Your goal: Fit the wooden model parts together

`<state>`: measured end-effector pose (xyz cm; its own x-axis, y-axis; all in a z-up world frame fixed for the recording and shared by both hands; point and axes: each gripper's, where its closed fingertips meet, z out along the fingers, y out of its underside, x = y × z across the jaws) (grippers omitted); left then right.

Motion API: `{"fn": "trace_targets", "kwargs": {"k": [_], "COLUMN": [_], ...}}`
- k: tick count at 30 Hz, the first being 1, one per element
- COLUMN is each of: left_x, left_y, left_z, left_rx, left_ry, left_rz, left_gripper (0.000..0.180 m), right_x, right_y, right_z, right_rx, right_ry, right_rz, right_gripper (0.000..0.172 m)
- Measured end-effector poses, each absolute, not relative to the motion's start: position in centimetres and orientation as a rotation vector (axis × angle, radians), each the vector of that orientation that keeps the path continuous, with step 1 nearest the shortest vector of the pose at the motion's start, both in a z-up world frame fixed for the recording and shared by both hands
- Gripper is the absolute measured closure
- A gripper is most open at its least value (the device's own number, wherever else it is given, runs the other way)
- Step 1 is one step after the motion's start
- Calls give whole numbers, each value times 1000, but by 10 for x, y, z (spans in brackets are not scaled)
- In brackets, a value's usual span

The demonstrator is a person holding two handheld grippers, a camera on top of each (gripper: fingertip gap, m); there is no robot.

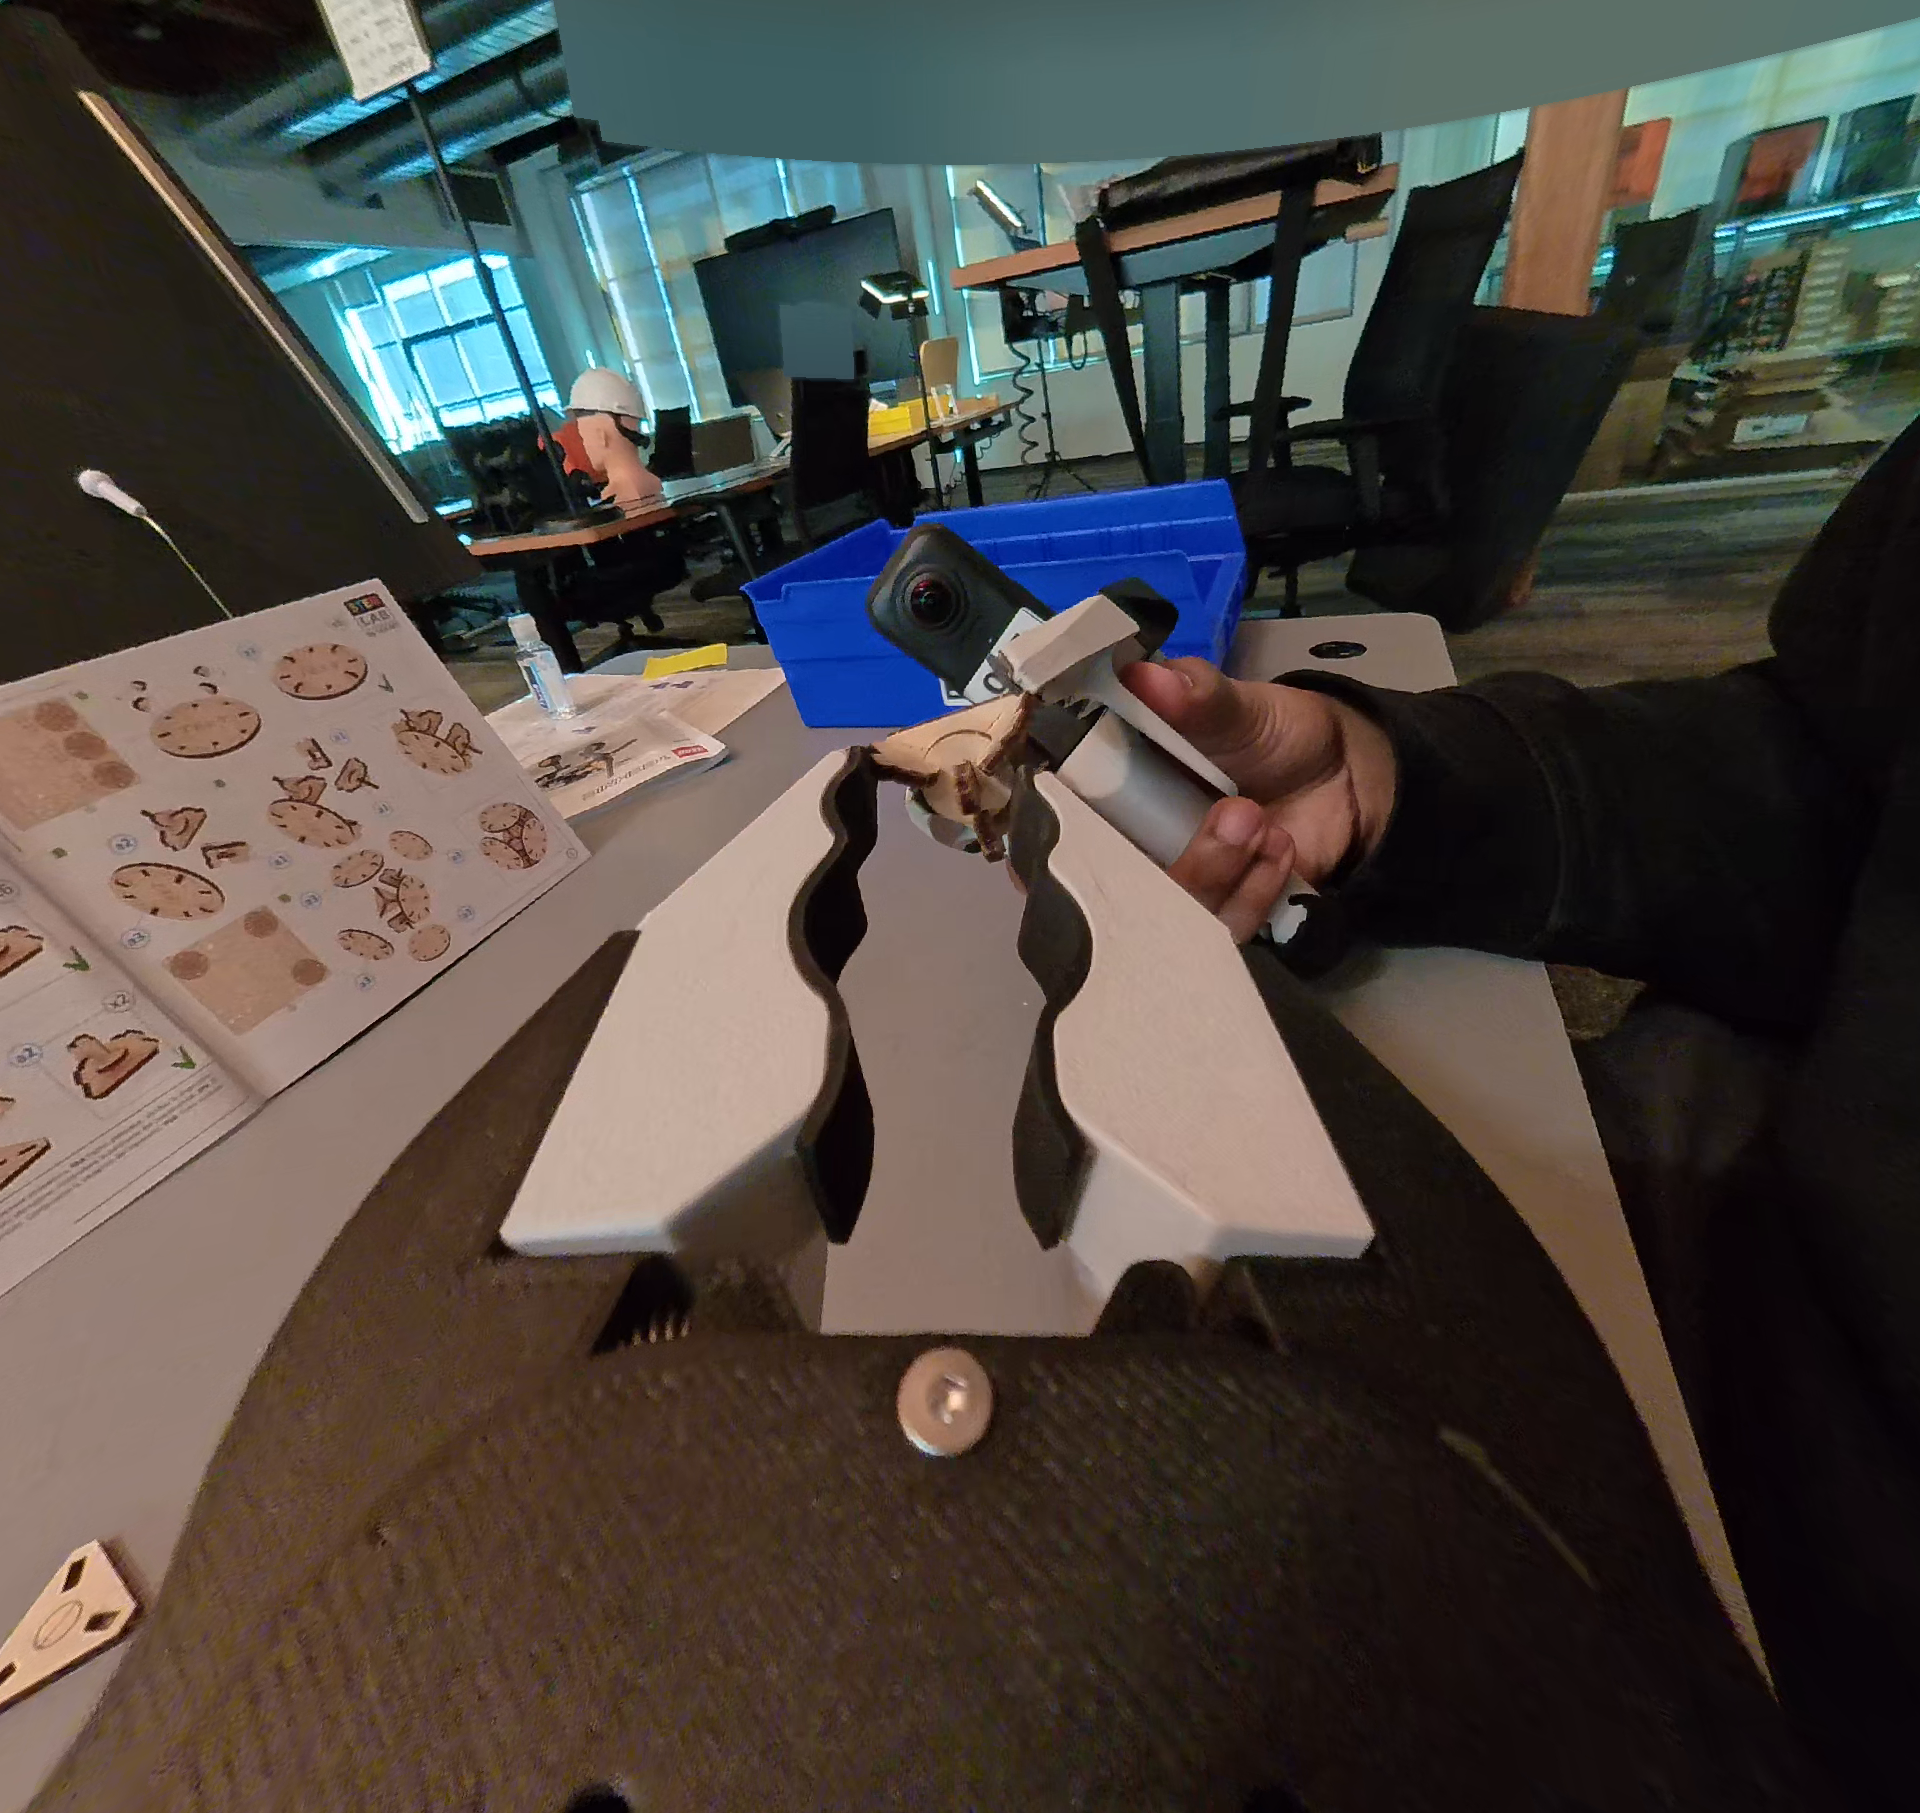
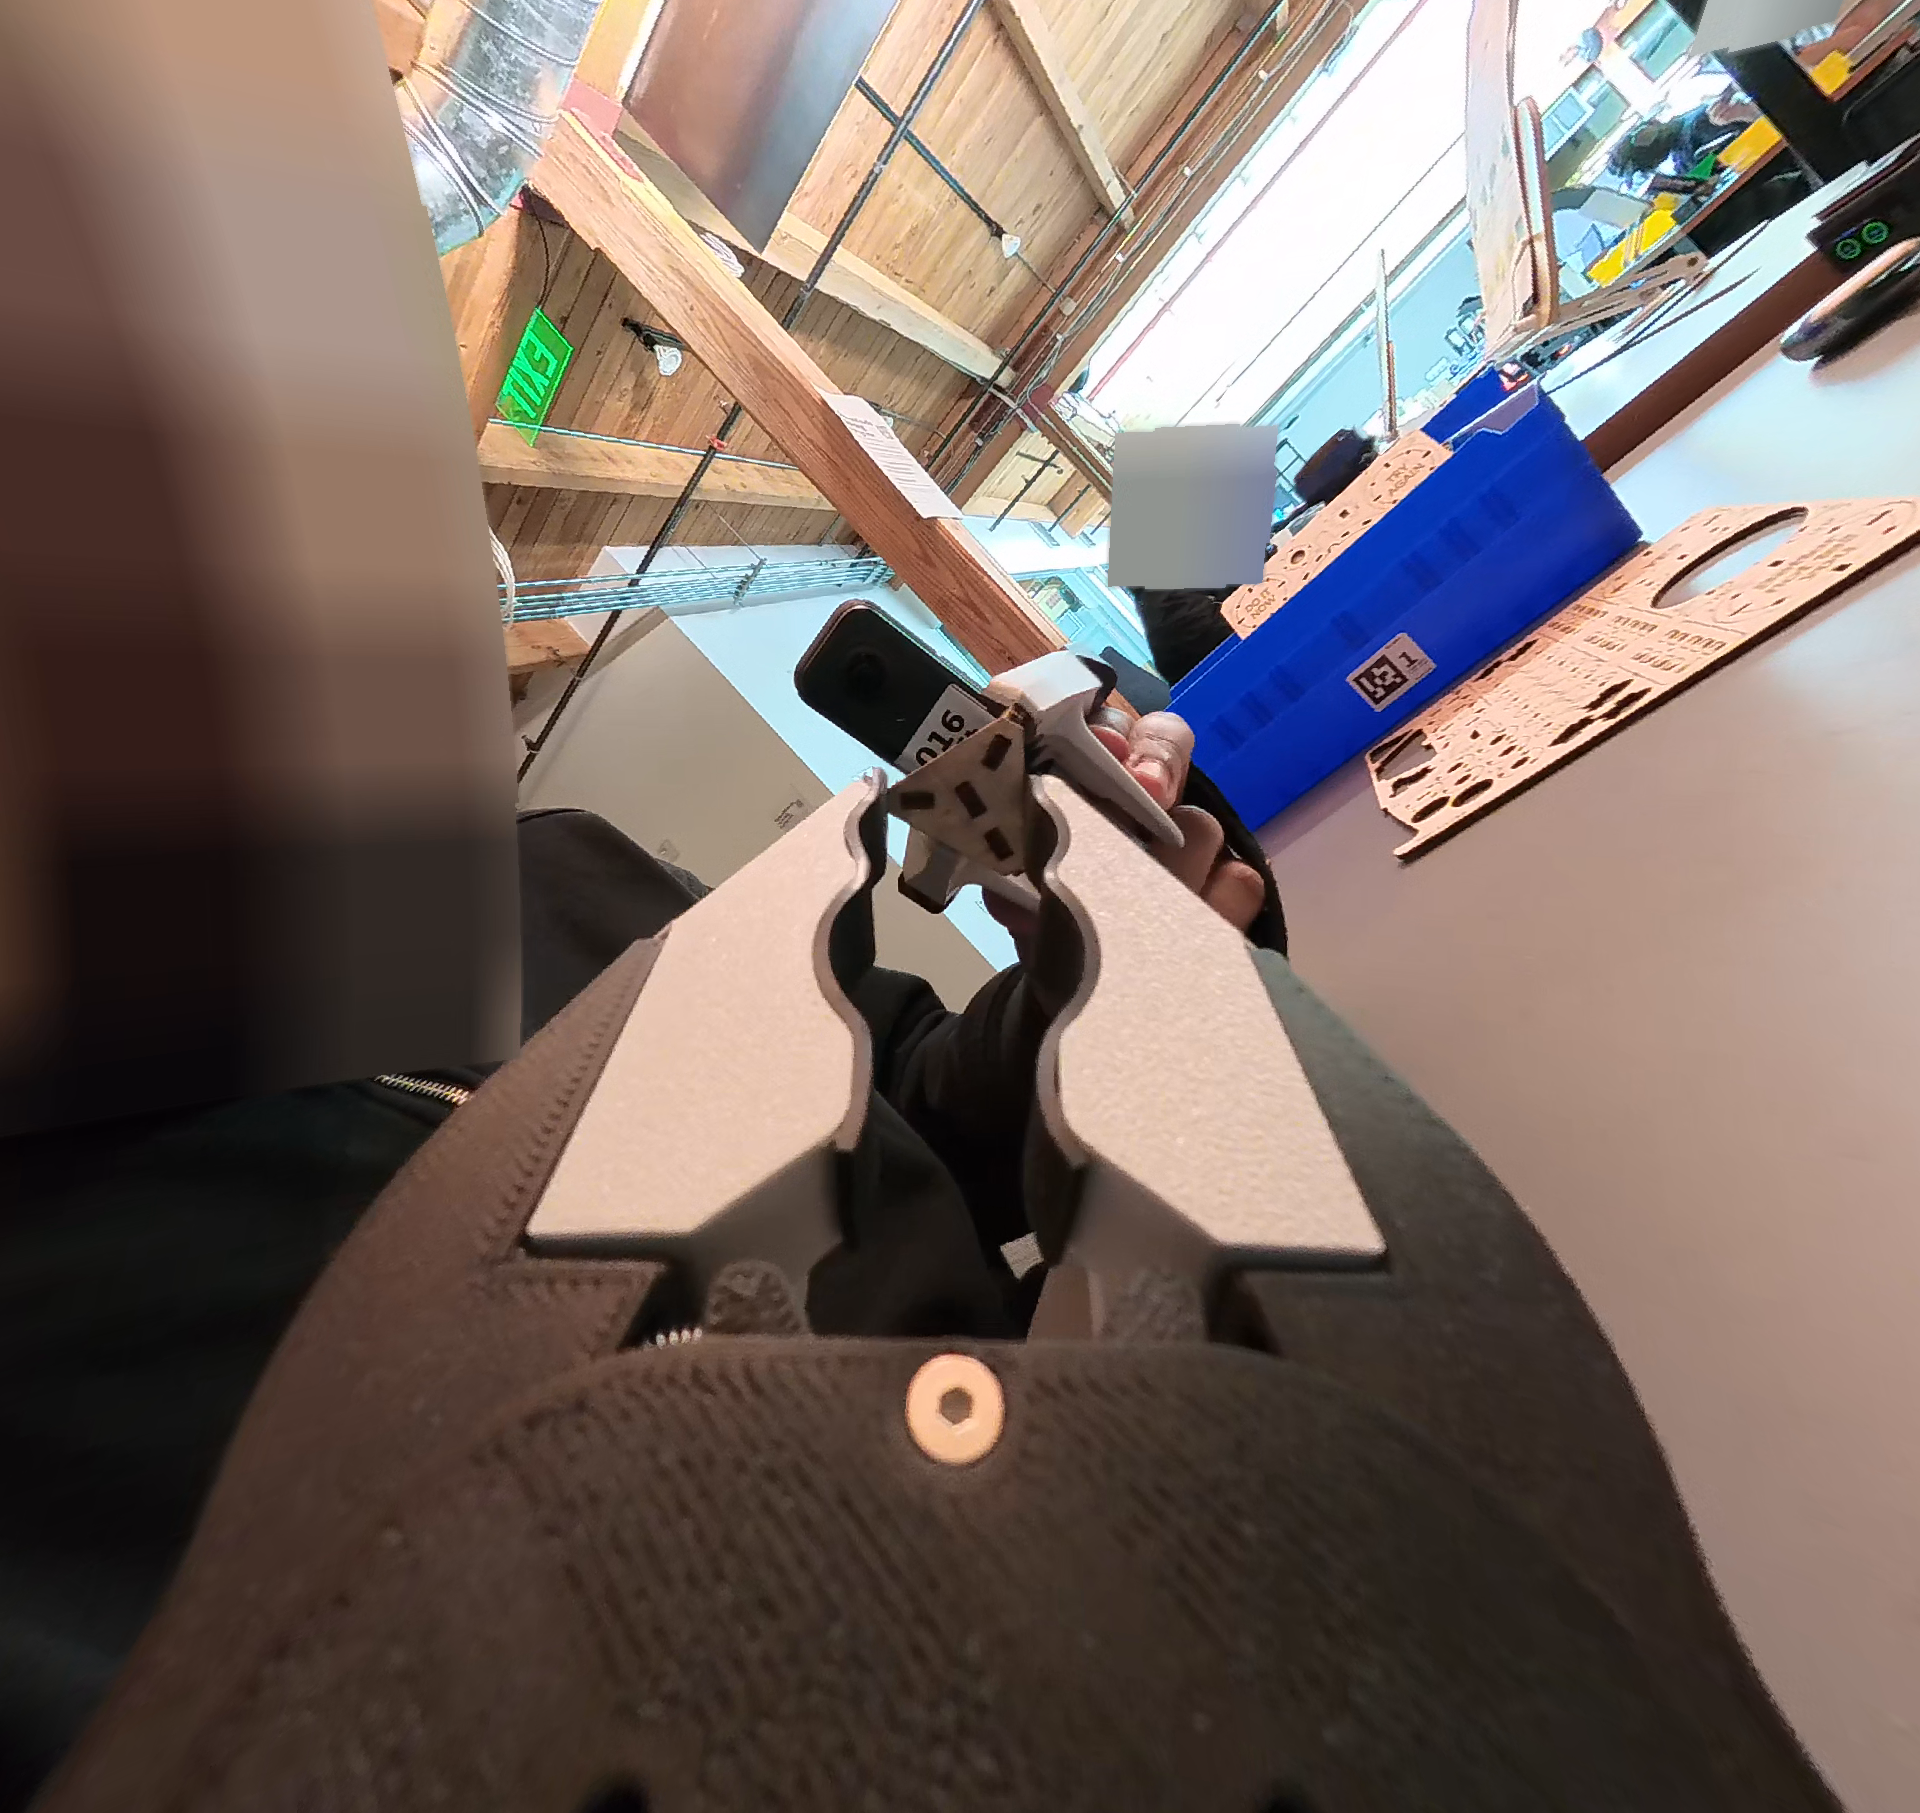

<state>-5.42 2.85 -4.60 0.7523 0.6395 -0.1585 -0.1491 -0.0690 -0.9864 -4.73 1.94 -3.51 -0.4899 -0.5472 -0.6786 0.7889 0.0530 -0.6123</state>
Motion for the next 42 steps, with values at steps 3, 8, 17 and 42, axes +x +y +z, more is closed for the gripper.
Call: {"fn": "trace_targets", "kwargs": {"k": [3, 8, 17, 42], "left_x": [-54, -54, -58, -84], "left_y": [29, 29, 26, 22], "left_z": [-46, -46, -46, -93], "left_rx": [-1509, -1506, -1503, -1960], "left_ry": [-419, -416, -425, -357], "left_rz": [666, 662, 729, 1456], "left_gripper": [154, 154, 154, 154], "right_x": [-47, -47, -52, -76], "right_y": [20, 19, 20, 3], "right_z": [-35, -36, -34, -87], "right_rx": [276, 275, 288, 273], "right_ry": [1296, 1296, 1316, 2132], "right_rz": [-1648, -1647, -1685, -1971], "right_gripper": [148, 148, 148, 154]}}
